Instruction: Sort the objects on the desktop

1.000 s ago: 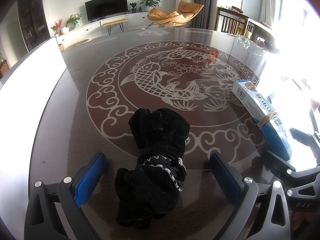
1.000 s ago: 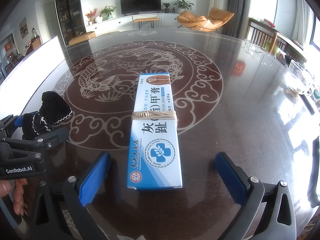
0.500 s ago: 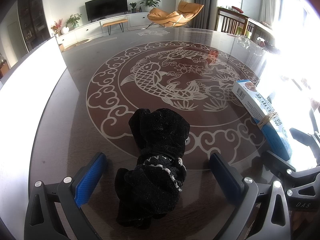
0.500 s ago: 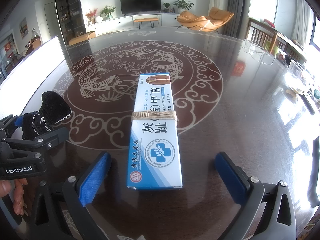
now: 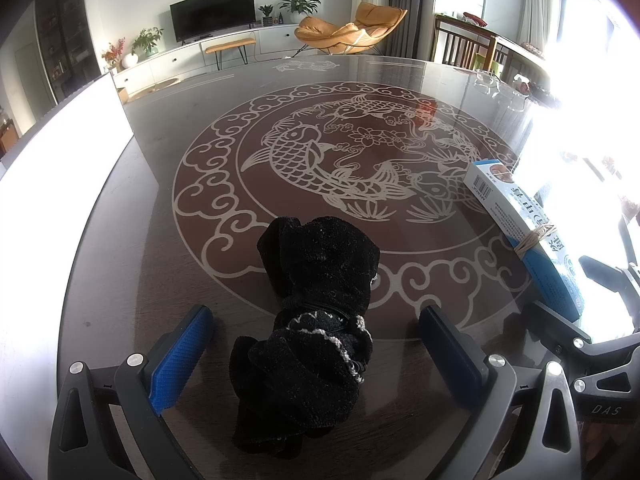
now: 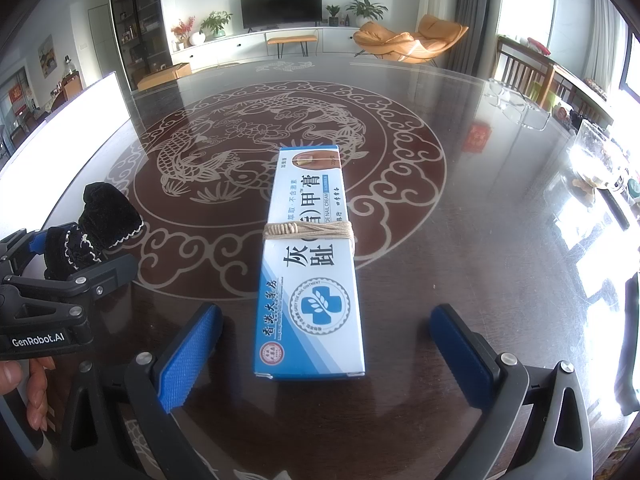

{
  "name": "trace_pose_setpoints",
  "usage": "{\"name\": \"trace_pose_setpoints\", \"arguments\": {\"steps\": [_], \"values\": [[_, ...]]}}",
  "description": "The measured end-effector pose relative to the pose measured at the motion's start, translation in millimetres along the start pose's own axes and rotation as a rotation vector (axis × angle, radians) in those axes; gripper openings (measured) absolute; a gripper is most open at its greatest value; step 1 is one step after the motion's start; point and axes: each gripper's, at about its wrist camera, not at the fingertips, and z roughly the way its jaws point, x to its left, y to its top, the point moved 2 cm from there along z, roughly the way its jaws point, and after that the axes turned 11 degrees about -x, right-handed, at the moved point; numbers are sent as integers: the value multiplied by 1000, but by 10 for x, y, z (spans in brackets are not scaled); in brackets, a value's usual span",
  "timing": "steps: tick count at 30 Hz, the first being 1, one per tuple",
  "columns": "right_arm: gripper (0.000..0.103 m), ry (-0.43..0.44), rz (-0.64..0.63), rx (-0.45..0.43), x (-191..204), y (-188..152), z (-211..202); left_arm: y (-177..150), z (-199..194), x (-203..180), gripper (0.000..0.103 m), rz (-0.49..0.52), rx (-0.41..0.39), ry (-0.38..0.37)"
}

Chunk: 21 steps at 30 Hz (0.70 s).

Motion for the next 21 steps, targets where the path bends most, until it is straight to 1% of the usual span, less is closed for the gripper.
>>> {"name": "trace_pose_setpoints", "arguments": {"steps": [11,12,14,15,17,19,21], "values": [[103,0,0,0,-1,0,-2,0,-20,-1,103,4,5,-5],[103,1,0,1,-1,0,-2,3,-25,-1,103,18,15,-19],[103,7,-4,6,-1,6,6,-15,-62,5,103,83,58,-83],[103,31,-28,26,-1,19,18,-14,-71,17,103,102,76,-100],[103,77,-64,110,-21,85,70,-21,-94,65,103,122,115,-116],[103,122,-35,175,-63,172,111,6,-80,102,103,124,135,-114],[103,194,28,238,-99,282,169,39,-51,121,103,121,147,-106]]}}
